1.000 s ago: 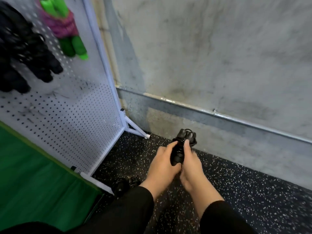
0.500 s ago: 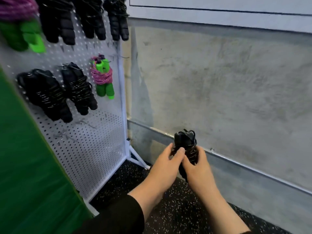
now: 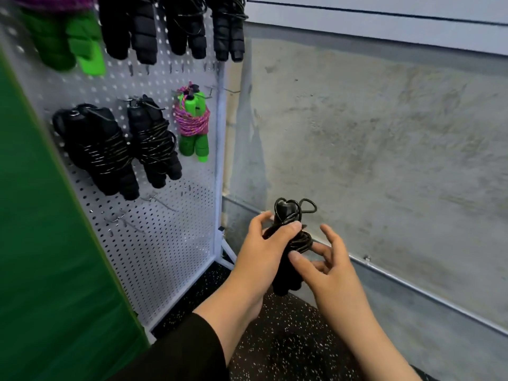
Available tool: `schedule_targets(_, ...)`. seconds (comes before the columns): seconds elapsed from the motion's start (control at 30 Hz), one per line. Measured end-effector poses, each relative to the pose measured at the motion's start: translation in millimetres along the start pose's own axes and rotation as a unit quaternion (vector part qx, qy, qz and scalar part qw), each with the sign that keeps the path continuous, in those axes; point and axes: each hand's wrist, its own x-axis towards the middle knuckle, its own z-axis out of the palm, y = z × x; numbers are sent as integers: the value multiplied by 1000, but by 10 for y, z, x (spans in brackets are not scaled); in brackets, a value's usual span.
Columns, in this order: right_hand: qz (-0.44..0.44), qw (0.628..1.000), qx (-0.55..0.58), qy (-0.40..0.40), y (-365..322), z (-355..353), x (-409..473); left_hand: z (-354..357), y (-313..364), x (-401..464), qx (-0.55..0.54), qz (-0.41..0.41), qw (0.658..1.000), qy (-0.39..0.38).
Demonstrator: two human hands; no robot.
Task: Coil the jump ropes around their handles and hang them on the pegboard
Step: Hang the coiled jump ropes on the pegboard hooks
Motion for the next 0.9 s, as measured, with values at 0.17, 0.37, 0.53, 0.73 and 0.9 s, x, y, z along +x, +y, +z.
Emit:
schedule_targets(0.17, -2, 999, -21, -38, -118, 20, 49, -114, 124, -31, 21, -2, 999, -40)
schedule_targets(0.37, 9, 998, 24, -60, -301, 78, 70, -180, 234, -8, 65, 15, 996, -64)
schedule_targets(0.53, -14, 998, 5, -65, -487, 159, 174, -231, 364, 27, 20, 32, 998, -45)
schedule_targets(0.73, -48, 994, -33, -92, -712, 325, 327, -363, 527, 173, -3, 59, 998, 1)
schedule_targets(0.9, -48, 995, -22, -89, -742, 466, 415, -480, 599, 241, 5, 58, 998, 6)
